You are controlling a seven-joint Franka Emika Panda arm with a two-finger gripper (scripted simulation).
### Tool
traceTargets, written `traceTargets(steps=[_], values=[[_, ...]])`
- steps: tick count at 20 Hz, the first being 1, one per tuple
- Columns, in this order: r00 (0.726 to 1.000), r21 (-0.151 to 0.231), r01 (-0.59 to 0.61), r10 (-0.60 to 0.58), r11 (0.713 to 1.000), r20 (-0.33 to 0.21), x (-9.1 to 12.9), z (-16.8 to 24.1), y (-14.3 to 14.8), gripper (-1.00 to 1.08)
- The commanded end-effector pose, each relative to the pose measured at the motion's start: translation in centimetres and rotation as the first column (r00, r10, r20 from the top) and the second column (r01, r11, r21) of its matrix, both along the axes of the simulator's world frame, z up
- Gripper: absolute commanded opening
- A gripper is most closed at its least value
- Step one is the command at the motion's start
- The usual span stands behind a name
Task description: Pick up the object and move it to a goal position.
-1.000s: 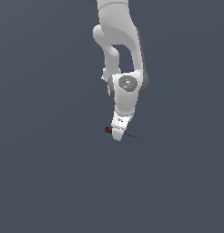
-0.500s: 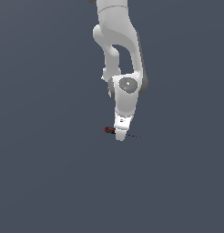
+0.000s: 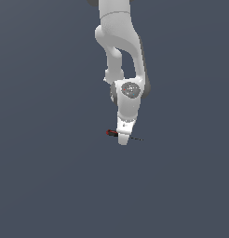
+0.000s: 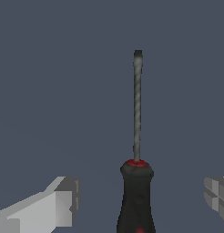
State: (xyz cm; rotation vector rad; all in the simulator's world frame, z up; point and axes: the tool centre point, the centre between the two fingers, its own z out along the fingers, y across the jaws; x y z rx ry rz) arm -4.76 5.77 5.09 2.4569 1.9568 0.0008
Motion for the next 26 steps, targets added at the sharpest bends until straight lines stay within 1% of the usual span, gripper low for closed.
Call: traceTargets(steps=[1, 5, 10, 11, 22, 26], values=[[1.0, 0.0, -0.002, 0.002, 1.0, -0.001, -0.1, -1.2, 0.0, 1.0], [1.0, 0.0, -0.003, 0.003, 1.0, -0.001, -0.1, -2.9, 0.0, 1.0], [1.0, 0.0, -0.004, 0.004, 1.0, -0.001, 0.0, -3.6, 0.0, 1.0], [1.0, 0.0, -0.004, 0.004, 1.0, -0.001, 0.0, -3.6, 0.0, -1.0], [1.0, 0.0, -0.004, 0.004, 1.0, -0.001, 0.0, -3.6, 0.0, -1.0], [1.0, 0.0, -0.004, 0.004, 1.0, -0.001, 0.5, -3.4, -0.4, -1.0]])
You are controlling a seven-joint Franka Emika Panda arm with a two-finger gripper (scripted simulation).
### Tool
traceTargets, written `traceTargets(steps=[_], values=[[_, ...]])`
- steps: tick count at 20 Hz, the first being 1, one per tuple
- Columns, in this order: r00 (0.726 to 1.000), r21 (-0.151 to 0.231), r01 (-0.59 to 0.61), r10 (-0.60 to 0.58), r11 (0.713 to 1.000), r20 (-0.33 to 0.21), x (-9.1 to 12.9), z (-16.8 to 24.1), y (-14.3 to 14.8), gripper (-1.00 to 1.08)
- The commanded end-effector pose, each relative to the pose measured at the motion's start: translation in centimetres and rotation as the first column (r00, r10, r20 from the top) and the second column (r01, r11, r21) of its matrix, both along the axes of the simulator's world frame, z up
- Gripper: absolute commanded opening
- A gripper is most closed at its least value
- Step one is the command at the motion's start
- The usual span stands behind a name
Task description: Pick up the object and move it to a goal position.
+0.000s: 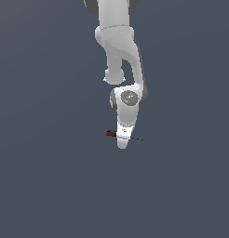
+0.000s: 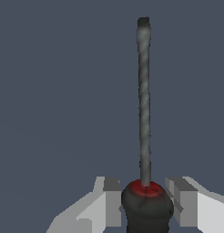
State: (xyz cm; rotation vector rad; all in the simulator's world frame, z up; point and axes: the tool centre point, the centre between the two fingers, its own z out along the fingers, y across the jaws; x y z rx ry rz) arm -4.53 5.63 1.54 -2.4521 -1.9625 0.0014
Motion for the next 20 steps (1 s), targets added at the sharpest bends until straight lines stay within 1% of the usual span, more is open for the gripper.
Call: traceTargets(steps=[1, 5, 14, 20], values=[[1.0, 0.0, 0.001, -0.001, 1.0, 0.001, 0.5, 0.2, -0.4, -1.0], [1.0, 0.0, 0.001, -0.001, 1.0, 0.001, 1.8, 0.6, -1.3, -1.0], [1.0, 0.001, 0.001, -0.001, 1.0, 0.001, 5.9, 1.8, -4.1, -1.0], [1.0, 0.001, 0.001, -0.001, 1.0, 0.001, 7.3, 2.2, -5.0, -1.0]])
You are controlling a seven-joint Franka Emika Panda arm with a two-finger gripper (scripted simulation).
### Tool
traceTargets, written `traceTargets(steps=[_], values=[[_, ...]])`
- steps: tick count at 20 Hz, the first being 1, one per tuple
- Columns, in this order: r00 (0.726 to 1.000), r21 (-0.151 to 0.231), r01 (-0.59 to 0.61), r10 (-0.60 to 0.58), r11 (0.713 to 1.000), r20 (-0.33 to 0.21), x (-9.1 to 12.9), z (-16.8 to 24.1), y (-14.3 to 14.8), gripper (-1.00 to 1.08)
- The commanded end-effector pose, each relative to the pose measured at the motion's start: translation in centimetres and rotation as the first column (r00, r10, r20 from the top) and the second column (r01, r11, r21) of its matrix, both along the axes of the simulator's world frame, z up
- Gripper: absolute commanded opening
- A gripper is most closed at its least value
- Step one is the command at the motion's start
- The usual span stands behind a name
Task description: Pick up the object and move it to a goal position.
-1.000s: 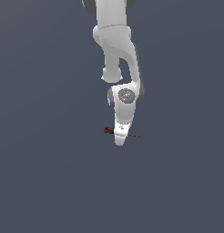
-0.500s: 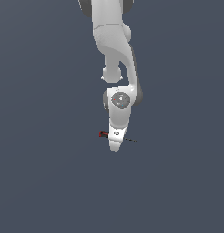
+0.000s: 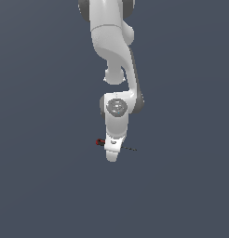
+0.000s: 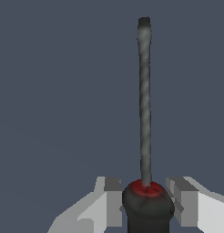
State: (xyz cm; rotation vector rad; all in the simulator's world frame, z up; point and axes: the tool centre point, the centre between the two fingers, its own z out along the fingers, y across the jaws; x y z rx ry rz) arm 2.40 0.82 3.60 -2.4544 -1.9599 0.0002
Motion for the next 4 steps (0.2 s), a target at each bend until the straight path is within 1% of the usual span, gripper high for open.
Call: traceTargets(steps=[1, 4], values=[[1.0, 0.0, -0.001, 0.001, 1.0, 0.0, 0.44, 0.14, -0.22, -1.0], [1.0, 0.0, -0.001, 0.001, 1.0, 0.0, 0.58, 0.17, -0.31, -1.0]])
